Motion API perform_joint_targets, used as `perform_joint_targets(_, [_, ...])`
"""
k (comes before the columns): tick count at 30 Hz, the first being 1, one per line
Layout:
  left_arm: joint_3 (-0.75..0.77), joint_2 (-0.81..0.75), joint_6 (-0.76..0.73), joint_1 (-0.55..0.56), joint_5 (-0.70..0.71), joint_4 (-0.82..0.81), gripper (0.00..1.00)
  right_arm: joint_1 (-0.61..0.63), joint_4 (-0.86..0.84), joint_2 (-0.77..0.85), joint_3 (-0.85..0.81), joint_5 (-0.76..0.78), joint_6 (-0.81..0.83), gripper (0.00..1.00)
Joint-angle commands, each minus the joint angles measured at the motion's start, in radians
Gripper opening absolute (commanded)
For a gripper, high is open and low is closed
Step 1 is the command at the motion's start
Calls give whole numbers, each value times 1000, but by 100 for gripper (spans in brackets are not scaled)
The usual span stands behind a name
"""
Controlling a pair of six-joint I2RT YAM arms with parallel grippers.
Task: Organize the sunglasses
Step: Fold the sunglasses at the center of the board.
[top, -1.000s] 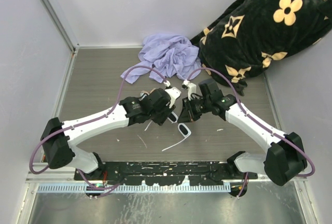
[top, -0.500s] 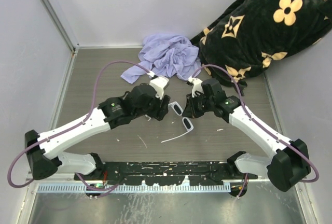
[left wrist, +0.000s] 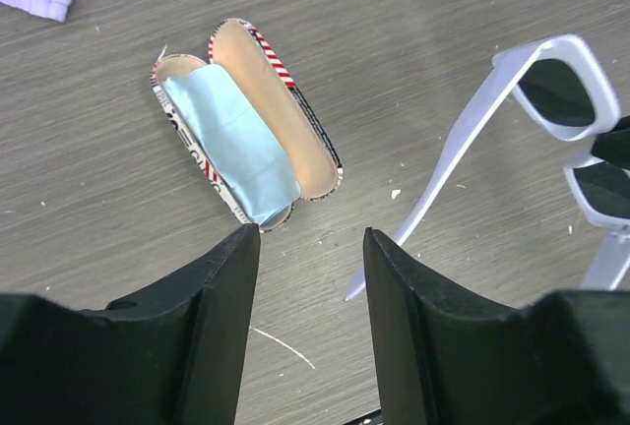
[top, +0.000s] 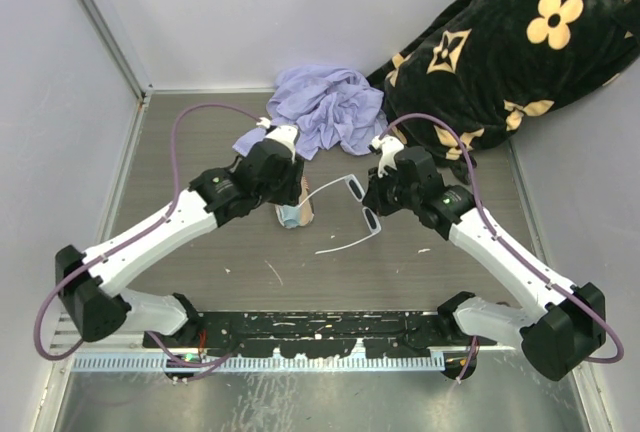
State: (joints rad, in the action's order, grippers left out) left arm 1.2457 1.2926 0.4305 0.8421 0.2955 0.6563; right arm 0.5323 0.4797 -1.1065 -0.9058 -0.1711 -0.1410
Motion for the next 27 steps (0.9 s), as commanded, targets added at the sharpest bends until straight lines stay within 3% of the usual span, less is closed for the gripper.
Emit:
perform_joint_targets(1, [62,64,-6,-2,-11,3,47,13,-22,3,-70,38,19,0])
perform_joint_targets(13, [106,162,-19,3,-87,-34,43,27,-12,-2,-102,30,2,0])
perform_joint_targets(27, [201,290,-18,79,-45,-38,39,57,-20,-54,-140,65,-93,0])
